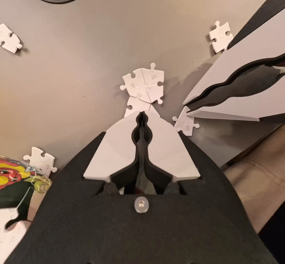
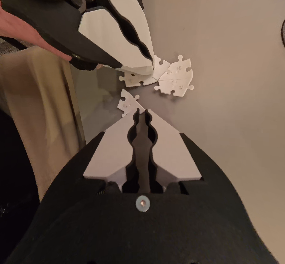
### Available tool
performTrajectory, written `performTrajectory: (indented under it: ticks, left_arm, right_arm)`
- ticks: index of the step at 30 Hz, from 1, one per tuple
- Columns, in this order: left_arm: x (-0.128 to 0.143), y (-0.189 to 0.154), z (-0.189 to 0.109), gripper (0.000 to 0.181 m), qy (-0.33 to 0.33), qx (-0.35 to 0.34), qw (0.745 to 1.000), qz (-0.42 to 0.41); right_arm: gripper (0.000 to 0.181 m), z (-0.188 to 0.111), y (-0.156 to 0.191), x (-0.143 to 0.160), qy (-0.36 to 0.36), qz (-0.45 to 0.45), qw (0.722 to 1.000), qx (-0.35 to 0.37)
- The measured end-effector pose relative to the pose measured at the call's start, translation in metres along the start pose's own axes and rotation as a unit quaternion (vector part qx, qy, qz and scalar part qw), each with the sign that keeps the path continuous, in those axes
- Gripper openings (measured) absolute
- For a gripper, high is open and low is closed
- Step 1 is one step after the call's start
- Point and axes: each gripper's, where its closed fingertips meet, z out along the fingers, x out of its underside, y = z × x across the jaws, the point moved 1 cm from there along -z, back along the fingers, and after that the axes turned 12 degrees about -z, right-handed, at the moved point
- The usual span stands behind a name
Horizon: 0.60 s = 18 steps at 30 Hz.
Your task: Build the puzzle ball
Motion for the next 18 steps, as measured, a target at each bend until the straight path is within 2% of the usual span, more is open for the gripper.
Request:
performTrajectory:
  ticks: [11, 18]
  left_arm:
    - [-0.004, 0.0, -0.008, 0.0, -0.022, 0.012, 1.0, -0.003]
    - [-0.002, -0.001, -0.013, 0.0, -0.027, 0.017, 0.999, -0.001]
  right_arm:
    - [0.002, -0.012, -0.01, -0.012, -0.019, -0.017, 1.0, -0.006]
    - [0.002, -0.005, -0.015, -0.021, 0.012, -0.063, 0.998, -0.015]
